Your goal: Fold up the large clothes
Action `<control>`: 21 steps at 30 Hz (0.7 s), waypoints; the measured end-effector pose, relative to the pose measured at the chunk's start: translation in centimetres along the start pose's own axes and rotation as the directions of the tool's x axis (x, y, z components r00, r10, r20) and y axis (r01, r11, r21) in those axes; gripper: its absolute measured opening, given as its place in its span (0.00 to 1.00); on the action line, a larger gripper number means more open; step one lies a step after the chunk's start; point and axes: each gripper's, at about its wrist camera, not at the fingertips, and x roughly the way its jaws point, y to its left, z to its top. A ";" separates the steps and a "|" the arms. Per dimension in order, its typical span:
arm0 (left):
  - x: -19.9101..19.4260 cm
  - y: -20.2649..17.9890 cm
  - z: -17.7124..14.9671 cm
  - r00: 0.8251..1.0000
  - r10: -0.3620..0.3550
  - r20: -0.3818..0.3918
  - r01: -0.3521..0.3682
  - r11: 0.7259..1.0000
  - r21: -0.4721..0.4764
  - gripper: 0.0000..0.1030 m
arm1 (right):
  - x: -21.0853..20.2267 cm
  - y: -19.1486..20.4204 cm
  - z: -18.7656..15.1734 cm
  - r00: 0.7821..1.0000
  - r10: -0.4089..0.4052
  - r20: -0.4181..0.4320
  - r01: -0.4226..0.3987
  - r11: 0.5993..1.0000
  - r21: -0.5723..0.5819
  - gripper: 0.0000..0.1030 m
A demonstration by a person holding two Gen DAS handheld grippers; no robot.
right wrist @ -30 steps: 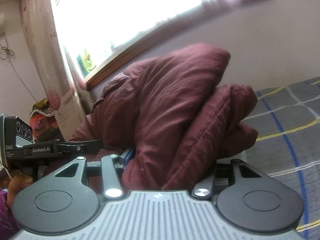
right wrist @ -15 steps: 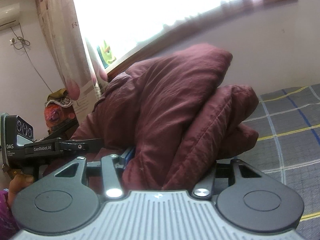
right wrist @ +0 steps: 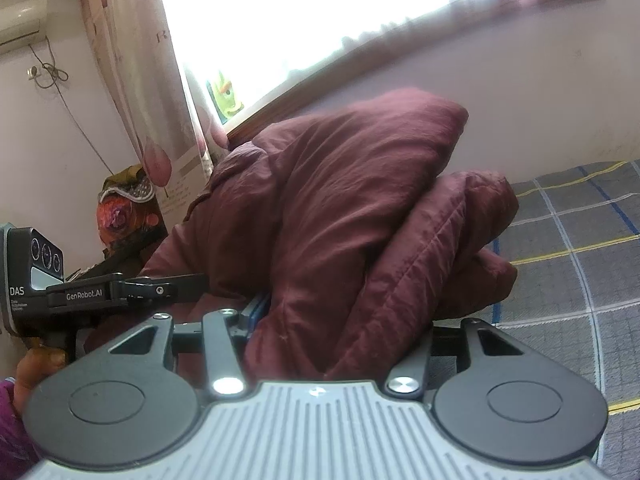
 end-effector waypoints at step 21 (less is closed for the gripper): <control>-0.2 0.6 -0.3 1.000 0.006 0.004 -0.006 1.000 -0.007 0.94 | 2.1 0.9 1.1 1.000 0.011 -0.020 -0.011 1.000 -0.021 0.50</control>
